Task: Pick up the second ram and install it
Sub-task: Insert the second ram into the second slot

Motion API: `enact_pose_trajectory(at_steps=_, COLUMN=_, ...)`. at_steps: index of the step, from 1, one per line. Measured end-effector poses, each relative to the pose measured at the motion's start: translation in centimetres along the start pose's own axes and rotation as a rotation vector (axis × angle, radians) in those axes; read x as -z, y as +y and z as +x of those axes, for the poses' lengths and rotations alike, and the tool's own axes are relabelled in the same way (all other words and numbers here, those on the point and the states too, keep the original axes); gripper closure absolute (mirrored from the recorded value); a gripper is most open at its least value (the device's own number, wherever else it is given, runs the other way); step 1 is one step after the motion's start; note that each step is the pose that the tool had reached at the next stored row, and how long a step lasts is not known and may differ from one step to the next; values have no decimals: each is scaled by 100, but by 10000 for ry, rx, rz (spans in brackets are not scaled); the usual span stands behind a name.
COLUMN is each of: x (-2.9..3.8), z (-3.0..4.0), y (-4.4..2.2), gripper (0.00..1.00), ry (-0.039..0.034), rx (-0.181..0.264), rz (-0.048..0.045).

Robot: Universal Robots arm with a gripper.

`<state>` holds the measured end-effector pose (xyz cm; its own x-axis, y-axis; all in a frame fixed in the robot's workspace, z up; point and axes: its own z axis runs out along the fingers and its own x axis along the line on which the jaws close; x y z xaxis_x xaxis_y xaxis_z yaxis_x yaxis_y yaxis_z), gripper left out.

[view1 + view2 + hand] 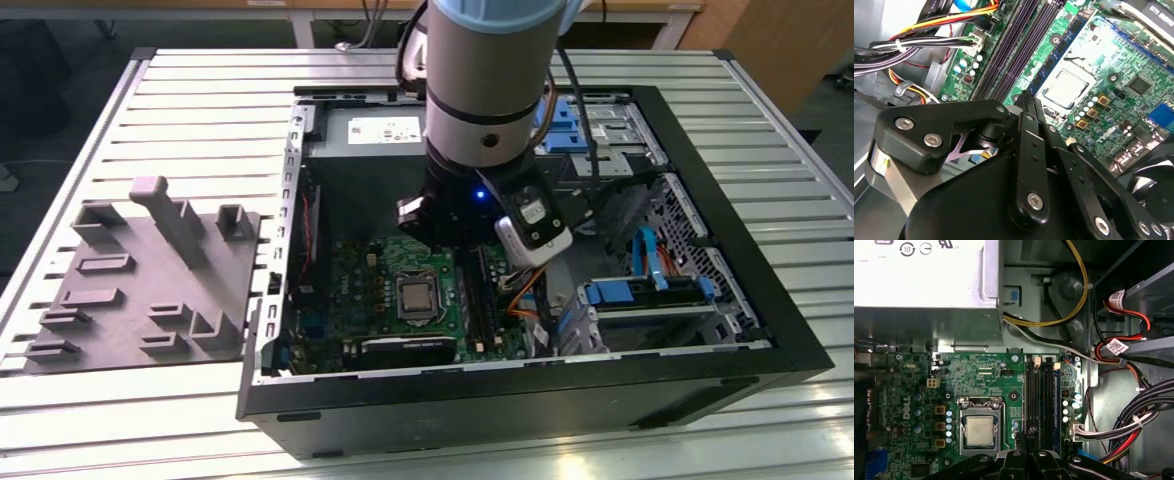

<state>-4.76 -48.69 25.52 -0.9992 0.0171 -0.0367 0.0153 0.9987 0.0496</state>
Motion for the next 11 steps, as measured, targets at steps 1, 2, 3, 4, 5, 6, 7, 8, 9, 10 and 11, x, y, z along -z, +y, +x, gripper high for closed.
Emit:
enact_pose_trajectory(at_steps=1, x=-4, z=-3, y=0, gripper=88, ry=-1, rx=-17, rz=1)
enact_pose_trajectory(at_steps=2, x=-9, z=-7, y=0, gripper=88, ry=-2, rx=-37, rz=1)
enact_pose_trajectory(at_steps=3, x=-13, z=-12, y=-1, gripper=88, ry=-2, rx=-56, rz=2)
enact_pose_trajectory(at_steps=4, x=-17, z=-17, y=-1, gripper=88, ry=-3, rx=-73, rz=3)
enact_pose_trajectory(at_steps=5, x=-21, z=-22, y=-1, gripper=88, ry=-4, rx=-90, rz=3)
enact_pose_trajectory(at_steps=6, x=-25, z=-27, y=-1, gripper=88, ry=-5, rx=-106, rz=4)
enact_pose_trajectory(at_steps=7, x=-29, z=-33, y=-1, gripper=88, ry=-6, rx=-121, rz=3)
enact_pose_trajectory(at_steps=8, x=-33, z=-39, y=-2, gripper=88, ry=-7, rx=-135, rz=5)
enact_pose_trajectory(at_steps=9, x=-38, z=-46, y=-2, gripper=88, ry=-8, rx=-149, rz=5)
enact_pose_trajectory(at_steps=10, x=-43, z=-51, y=-2, gripper=88, ry=-8, rx=-161, rz=6)
enact_pose_trajectory(at_steps=11, x=-47, z=-56, y=-2, gripper=88, ry=-8, rx=-173, rz=6)
